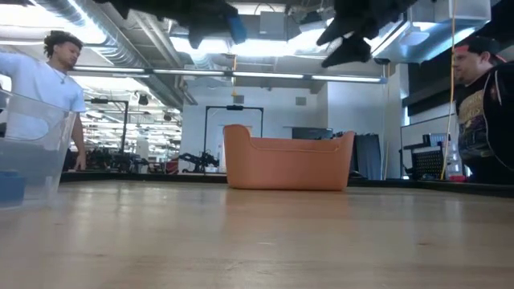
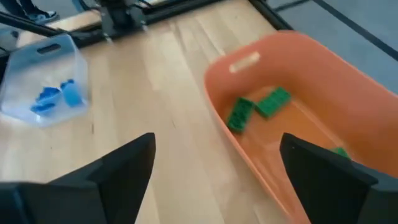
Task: Sort & place blocks by color
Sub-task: Put the top blue 8 stud game piece into the white transparent bin
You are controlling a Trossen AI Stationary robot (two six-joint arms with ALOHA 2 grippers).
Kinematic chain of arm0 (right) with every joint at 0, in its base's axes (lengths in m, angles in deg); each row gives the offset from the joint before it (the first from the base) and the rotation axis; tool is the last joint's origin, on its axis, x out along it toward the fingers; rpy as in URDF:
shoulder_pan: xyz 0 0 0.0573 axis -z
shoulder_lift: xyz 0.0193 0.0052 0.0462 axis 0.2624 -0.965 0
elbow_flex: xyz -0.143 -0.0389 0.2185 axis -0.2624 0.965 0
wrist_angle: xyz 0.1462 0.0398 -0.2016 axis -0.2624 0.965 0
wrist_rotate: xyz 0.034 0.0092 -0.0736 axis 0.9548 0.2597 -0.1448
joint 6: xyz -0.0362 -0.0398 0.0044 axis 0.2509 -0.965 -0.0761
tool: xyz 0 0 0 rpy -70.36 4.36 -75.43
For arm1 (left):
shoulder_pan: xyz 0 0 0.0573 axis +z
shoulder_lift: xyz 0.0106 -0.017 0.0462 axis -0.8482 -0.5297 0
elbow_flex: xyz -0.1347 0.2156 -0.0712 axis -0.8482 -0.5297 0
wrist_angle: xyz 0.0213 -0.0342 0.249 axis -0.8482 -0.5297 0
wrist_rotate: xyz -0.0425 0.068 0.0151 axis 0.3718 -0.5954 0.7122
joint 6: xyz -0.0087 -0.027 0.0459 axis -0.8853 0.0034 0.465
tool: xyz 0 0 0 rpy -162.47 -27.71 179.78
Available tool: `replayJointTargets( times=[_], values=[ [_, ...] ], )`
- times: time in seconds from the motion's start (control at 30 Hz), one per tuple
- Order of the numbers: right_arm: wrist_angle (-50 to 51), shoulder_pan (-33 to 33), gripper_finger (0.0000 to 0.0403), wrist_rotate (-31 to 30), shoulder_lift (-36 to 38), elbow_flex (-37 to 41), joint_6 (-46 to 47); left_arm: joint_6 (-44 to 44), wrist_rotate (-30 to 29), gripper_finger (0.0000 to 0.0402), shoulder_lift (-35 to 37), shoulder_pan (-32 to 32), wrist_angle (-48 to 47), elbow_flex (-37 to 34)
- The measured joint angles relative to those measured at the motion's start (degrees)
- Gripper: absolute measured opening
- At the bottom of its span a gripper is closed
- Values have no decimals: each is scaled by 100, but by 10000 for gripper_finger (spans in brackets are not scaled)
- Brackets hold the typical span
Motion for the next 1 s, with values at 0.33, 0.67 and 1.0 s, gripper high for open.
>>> replayJointTargets(
  times=[0.33, 0.67, 1.0],
  values=[
    [-935, 84, 335, -179, 1337, 1203, 926, -830, -666, 125, 774, -379, 1413, -1357],
    [-1731, 53, 335, -128, 1610, 1523, 1078, -1044, -960, 125, 1165, -470, 2048, -1690],
    [-1684, 53, 335, -116, 1610, 1519, 426, -1170, -552, 125, 1173, -470, 2050, -1690]
  ],
)
